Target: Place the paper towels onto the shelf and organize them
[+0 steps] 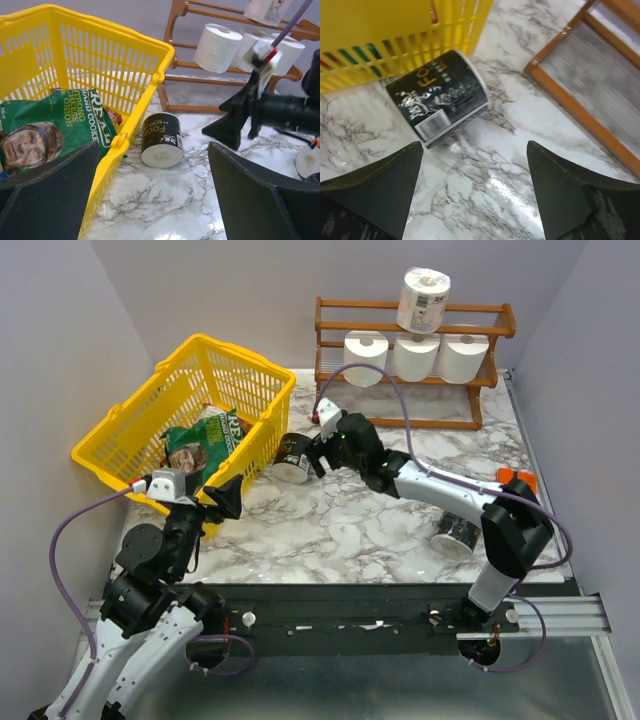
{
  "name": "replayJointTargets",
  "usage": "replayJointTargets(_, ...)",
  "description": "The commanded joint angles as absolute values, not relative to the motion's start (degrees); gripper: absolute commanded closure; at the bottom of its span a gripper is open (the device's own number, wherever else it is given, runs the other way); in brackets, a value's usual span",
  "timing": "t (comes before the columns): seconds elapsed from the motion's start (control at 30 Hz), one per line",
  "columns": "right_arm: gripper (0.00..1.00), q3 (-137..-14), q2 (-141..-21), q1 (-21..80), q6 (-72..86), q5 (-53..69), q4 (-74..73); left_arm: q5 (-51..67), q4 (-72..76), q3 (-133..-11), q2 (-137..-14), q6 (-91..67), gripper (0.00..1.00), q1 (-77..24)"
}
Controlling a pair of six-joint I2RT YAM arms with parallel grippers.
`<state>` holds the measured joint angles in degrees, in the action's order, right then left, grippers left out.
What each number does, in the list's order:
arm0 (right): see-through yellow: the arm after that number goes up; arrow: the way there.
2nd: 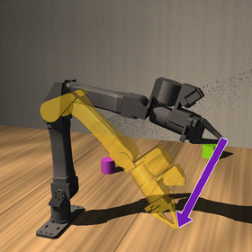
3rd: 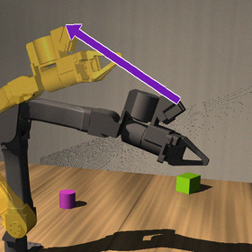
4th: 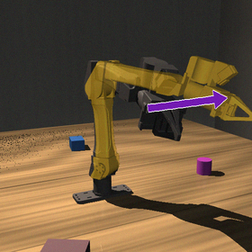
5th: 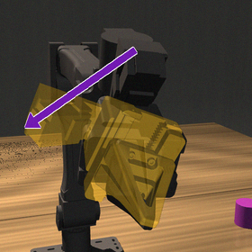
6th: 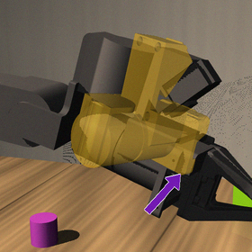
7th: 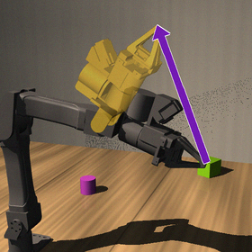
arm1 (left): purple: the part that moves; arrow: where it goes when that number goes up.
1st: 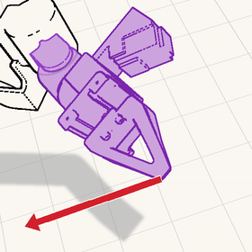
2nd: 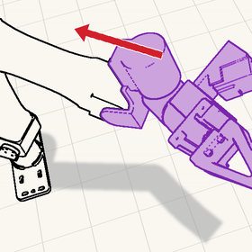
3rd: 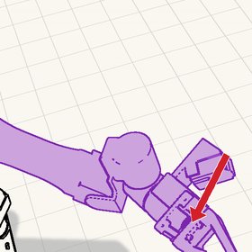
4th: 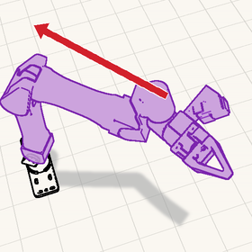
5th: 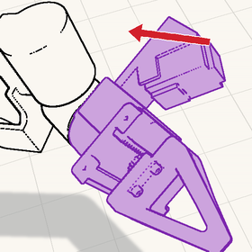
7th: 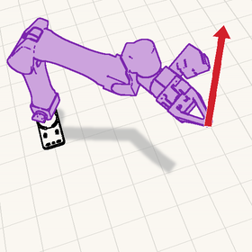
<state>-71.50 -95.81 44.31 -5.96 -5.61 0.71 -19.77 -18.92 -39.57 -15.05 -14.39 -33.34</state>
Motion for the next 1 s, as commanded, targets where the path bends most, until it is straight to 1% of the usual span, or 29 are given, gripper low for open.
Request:
replayJointTargets(0.0, 0.05, -67.2, -99.3, 48.8, -9.2, -10.5, 16.4, -20.9, -18.0, -39.0, -13.7, -14.8, 0.01, -33.0)
replayJointTargets(0.03, 0.05, -64.5, -100.0, 50.2, -11.0, -11.1, 21.8, -20.9, -18.0, -38.9, -13.4, -14.8, 0.01, -33.0)
replayJointTargets(0.13, 0.05, -63.4, -103.3, 52.4, -17.7, -14.3, 26.2, -21.2, -18.0, -39.0, -13.3, -14.7, 0.01, -33.0)
replayJointTargets(0.23, 0.05, -64.2, -106.6, 53.6, -19.5, -19.1, 26.5, -21.1, -18.1, -38.9, -13.2, -14.7, 0.01, -33.0)
replayJointTargets(0.37, 0.04, -65.2, -109.8, 55.5, -21.7, -21.5, 27.3, -20.9, -17.8, -38.9, -13.1, -14.7, 0.01, -33.0)
replayJointTargets(0.43, 0.04, -66.7, -111.4, 56.3, -22.6, -25.6, 27.8, -20.8, -17.8, -38.9, -13.1, -14.8, 0.01, -33.0)
replayJointTargets(0.57, 0.04, -68.9, -115.1, 56.8, -24.3, -27.7, 27.8, -20.9, -17.8, -38.8, -13.1, -14.7, 0.01, -33.0)
replayJointTargets(0.63, 0.05, -69.8, -116.0, 57.0, -25.0, -30.8, 28.4, -20.9, -17.8, -38.8, -13.2, -14.7, 0.01, -33.0)
replayJointTargets(0.8, 0.05, -69.8, -117.5, 57.0, -26.0, -31.4, 30.8, -20.9, -17.9, -38.9, -13.3, -14.7, 0.01, -33.0)
replayJointTargets(0.97, 0.05, -71.9, -119.0, 57.1, -26.4, -32.3, 29.2, -20.9, -17.8, -38.8, -13.5, -14.6, 0.01, -33.0)
